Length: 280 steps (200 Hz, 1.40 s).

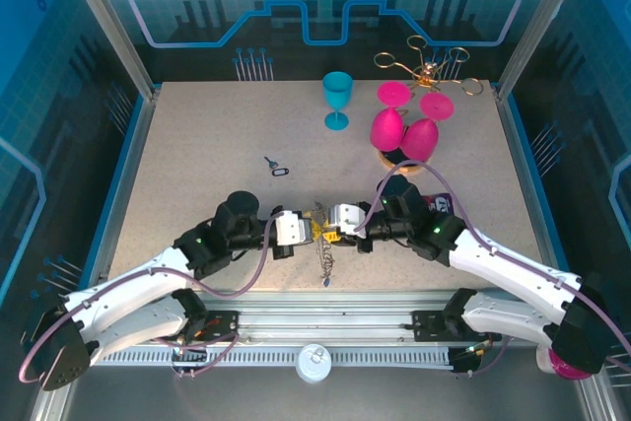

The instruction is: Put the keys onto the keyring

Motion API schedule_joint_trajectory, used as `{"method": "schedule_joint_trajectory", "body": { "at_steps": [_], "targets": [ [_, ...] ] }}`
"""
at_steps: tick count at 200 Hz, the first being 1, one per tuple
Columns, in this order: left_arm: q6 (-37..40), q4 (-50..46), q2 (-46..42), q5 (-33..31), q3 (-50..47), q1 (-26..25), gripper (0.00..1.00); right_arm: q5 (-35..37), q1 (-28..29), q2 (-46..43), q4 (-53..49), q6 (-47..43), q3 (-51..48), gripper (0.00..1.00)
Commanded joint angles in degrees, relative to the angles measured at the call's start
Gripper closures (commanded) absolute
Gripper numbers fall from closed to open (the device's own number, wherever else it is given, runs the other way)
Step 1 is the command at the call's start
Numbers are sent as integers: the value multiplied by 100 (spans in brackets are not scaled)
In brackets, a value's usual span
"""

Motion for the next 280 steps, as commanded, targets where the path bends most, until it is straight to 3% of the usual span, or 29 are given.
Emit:
{"method": "schedule_joint_trajectory", "body": {
  "at_steps": [1, 47, 65, 92, 99, 120, 138, 239, 280],
  "targets": [
    [83, 161, -6, 275, 283, -5, 100, -11, 89, 53, 170, 61, 52, 84],
    [21, 127, -54, 324, 317, -10, 100, 60, 88, 61, 103, 35, 26, 91],
    [-11, 133, -72, 314, 314, -5, 100, 62, 88, 44, 74, 23, 27, 100],
    [-113, 151, -110, 130, 266, -6, 100, -44, 28, -34, 250, 166, -57, 100],
    [-159, 215, -139, 62, 197, -8, 90, -78, 2, -59, 324, 229, -91, 100],
    [-330, 479, -269, -106, -129, -3, 75, -190, -40, -88, 570, 405, -205, 100],
    [-532, 687, -367, -214, -417, 3, 70, -270, -52, -73, 760, 531, -292, 100],
    [-1261, 1783, -289, -98, -1104, 55, 68, -516, -85, -123, 1224, 886, -499, 100],
    [-1368, 2054, -115, 52, -1109, 65, 80, -580, -79, -134, 1473, 1025, -590, 100]
  ]
}}
